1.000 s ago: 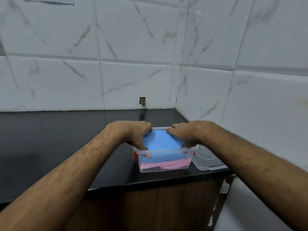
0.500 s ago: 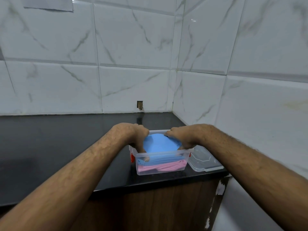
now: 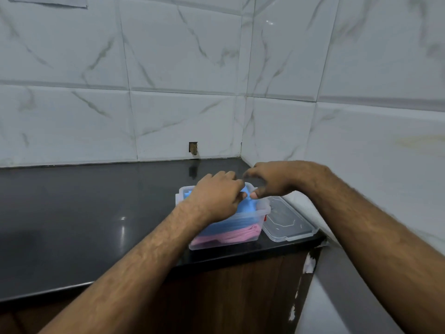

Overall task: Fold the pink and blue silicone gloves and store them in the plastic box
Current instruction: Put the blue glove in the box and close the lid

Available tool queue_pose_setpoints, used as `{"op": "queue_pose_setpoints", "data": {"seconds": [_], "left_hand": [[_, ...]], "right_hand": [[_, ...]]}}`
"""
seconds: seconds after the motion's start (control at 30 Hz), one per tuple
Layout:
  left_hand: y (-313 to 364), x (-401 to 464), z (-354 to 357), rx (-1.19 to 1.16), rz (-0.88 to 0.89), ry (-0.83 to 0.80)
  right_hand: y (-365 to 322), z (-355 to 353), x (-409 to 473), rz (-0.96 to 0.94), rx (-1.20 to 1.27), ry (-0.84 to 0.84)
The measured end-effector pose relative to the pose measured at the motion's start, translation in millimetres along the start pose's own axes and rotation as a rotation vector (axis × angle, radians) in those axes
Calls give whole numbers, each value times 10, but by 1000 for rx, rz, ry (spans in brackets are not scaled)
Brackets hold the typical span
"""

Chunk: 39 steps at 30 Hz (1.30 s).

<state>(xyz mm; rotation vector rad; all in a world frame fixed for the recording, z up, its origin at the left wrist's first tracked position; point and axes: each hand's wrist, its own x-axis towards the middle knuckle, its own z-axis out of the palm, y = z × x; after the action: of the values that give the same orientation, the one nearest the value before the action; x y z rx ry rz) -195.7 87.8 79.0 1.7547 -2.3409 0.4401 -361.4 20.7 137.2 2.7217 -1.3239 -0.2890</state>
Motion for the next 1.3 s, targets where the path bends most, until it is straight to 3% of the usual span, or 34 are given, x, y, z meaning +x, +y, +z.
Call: {"op": "queue_pose_setpoints", "data": {"seconds": [0.4, 0.57, 0.7, 0.8, 1.0, 1.17, 1.3], "left_hand": [[593, 284, 275, 25, 133, 124], [859, 329, 449, 140, 182, 118], [871, 354, 523, 202, 192, 93], [856, 353, 518, 73, 138, 81], [699, 348, 330, -745, -98, 170], [666, 330, 348, -525, -165, 85], [667, 364, 365, -575, -239, 116]], "right_hand": [[423, 556, -540, 171, 117, -8], [493, 981, -626, 152, 186, -78], [539, 1159, -641, 117, 244, -33], [574, 1216, -616, 96, 224, 3], [608, 1255, -633, 20, 165, 33], [641, 1153, -609, 54, 164, 196], [612, 1063, -521, 150, 120, 427]]}}
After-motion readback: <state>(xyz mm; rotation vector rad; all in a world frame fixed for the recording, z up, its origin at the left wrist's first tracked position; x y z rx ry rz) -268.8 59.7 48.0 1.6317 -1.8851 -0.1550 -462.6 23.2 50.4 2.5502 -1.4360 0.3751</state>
